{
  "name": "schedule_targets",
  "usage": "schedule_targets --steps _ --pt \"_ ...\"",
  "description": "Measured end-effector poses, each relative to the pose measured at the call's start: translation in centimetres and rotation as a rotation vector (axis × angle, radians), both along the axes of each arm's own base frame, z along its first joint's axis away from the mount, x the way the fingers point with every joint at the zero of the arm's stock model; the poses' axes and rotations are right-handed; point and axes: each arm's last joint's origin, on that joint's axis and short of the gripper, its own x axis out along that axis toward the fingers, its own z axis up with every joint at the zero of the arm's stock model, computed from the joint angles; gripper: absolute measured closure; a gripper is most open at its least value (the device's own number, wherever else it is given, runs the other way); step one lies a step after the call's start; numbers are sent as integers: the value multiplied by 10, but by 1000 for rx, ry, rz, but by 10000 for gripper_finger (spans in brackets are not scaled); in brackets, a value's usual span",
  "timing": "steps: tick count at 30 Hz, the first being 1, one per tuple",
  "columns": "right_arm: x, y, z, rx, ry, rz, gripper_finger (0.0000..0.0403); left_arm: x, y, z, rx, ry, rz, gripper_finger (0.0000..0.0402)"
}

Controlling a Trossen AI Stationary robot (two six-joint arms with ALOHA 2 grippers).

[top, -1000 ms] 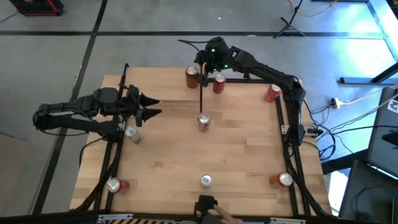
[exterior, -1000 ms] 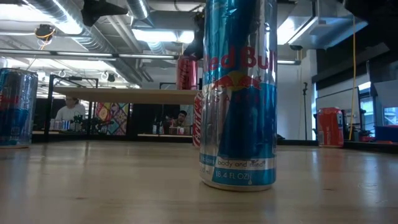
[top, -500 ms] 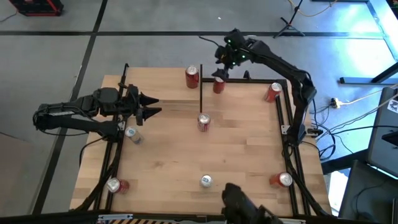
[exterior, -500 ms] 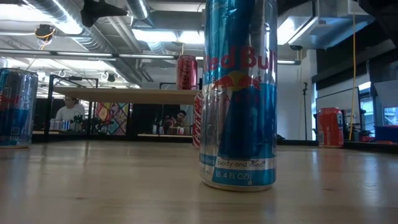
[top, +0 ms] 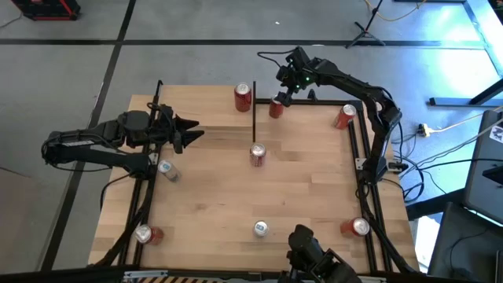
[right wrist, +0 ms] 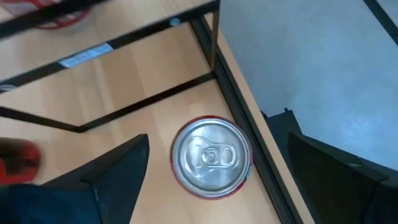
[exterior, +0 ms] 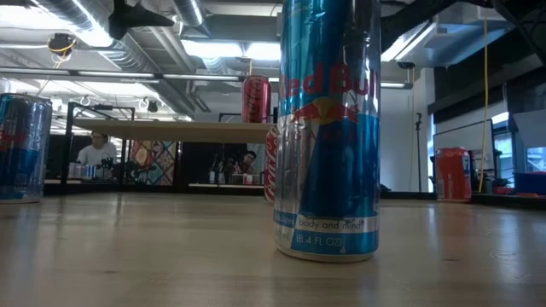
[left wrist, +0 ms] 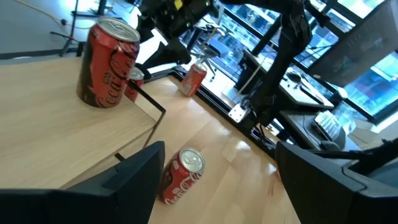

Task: Place canned beverage on shelf
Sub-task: Put the red black soda can on the shelf aligned with the other red black soda can

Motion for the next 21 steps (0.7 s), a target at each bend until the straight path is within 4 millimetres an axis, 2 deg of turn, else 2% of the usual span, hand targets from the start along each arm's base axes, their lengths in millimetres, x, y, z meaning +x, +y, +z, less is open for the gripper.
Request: schedule_targets --steps 5,11,21 --pt "0 -1 -19 15 -4 -56 34 0 0 0 -2 -1 7 102" --pt "2 -4 -26 -14 -29 -143 34 0 1 0 6 0 36 102" --pt "1 -3 -44 38 -75 -208 34 0 1 0 15 4 46 102"
